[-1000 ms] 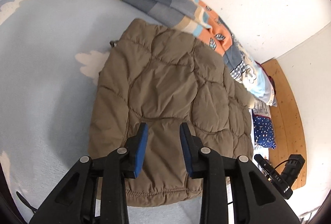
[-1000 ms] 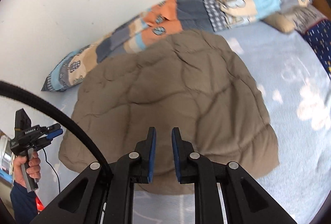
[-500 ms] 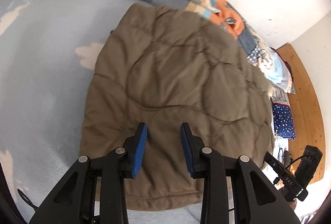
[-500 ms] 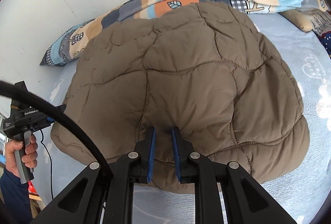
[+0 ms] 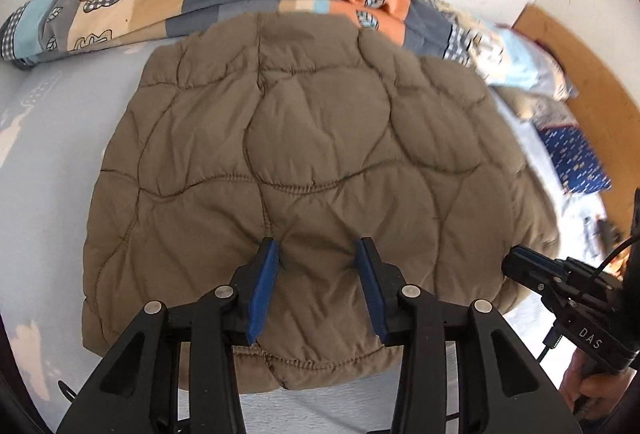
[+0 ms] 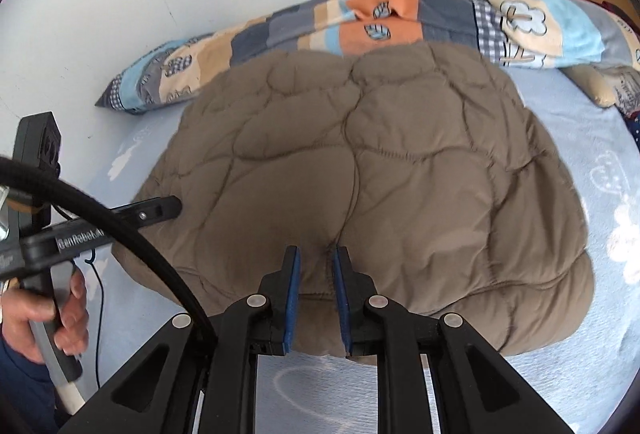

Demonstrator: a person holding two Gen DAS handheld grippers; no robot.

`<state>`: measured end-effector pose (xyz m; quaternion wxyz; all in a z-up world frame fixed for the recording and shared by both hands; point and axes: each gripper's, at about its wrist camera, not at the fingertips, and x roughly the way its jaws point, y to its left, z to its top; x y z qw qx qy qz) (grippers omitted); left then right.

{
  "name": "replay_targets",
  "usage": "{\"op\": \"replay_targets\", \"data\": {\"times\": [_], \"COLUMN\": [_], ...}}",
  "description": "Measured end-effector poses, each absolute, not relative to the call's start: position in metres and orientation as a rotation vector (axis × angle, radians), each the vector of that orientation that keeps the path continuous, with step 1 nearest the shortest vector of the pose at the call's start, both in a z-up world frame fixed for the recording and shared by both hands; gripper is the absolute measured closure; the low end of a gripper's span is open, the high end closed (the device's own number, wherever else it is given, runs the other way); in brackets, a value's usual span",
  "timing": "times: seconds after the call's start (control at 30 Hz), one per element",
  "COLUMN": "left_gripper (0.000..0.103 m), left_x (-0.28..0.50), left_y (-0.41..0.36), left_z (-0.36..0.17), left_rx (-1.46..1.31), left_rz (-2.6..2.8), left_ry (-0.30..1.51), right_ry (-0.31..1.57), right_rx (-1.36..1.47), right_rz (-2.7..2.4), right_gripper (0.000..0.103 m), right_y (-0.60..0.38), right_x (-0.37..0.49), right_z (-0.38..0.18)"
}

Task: Fold large clothes
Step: 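Grasp the jacket hem with both tools and lift it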

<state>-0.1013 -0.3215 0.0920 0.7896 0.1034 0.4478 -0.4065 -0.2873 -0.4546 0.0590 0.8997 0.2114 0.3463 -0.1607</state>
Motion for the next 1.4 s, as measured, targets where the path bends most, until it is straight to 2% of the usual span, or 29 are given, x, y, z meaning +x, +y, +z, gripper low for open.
{"op": "replay_targets", "data": {"times": [0.33,1.4], "left_gripper": [0.062,0.061], "left_x": [-0.11,-0.132], "left_y": [-0.331,-0.34], "left_z": [0.077,0.076], "left_rx": [0.306,0.441], "left_rz": [-0.83,-0.789], "left_ry": [0.919,0.788], "right_ry": [0.792,0.812], "right_rx": [0.473,0.472], "right_rz": [-0.33,-0.319], "right_gripper": [0.086,0.083], "right_y": [-0.46,-0.458], "right_x": [-0.276,-0.274], "right_z": [0.032,0.03]}}
